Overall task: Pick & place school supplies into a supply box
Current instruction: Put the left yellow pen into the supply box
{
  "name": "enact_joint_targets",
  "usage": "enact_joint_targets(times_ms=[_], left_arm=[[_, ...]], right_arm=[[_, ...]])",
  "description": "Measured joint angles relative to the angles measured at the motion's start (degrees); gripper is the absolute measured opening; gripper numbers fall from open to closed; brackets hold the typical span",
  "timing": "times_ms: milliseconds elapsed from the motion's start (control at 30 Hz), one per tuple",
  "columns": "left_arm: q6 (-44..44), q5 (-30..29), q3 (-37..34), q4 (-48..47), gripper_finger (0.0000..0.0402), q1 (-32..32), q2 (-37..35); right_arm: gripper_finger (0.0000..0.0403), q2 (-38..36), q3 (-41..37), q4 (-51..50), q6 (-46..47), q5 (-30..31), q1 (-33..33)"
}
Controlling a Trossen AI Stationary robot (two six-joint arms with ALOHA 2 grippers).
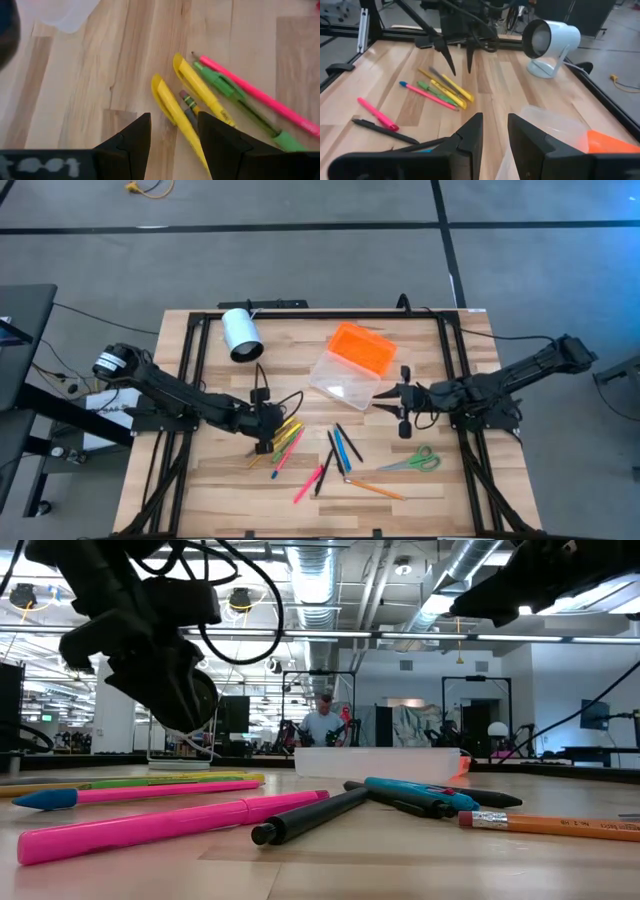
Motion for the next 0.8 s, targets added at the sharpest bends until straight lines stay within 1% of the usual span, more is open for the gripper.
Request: enact_joint_targets(times_ms=[100,200,400,500,800], left_arm=[[-0.3,-1.0,-0.2,0.6,0.0153,0.0,0.0],[-0.2,-1.8,-0.2,1.4,0.0153,0.2,1.7],[1.0,0.8,-0.3,5.5,0.0153,0.8,8.5],[0.9,0.1,-0.3,5.3,0.0153,0.8,10.2],[0.9,-0.1,-0.3,5.6,0.0153,1.2,9.9]], right_arm=[[0.0086,0.8,0.0,0.5,0.0,0.0,0.0],[0.0086,1.7,0.0,1.4,0.0,0.0,0.0],[0.0086,2.4,0.0,1.8,0.0,0.0,0.0],[0.0086,2.4,0.0,1.8,0.0,0.0,0.0],[0.0086,2.4,0.0,1.8,0.0,0.0,0.0]])
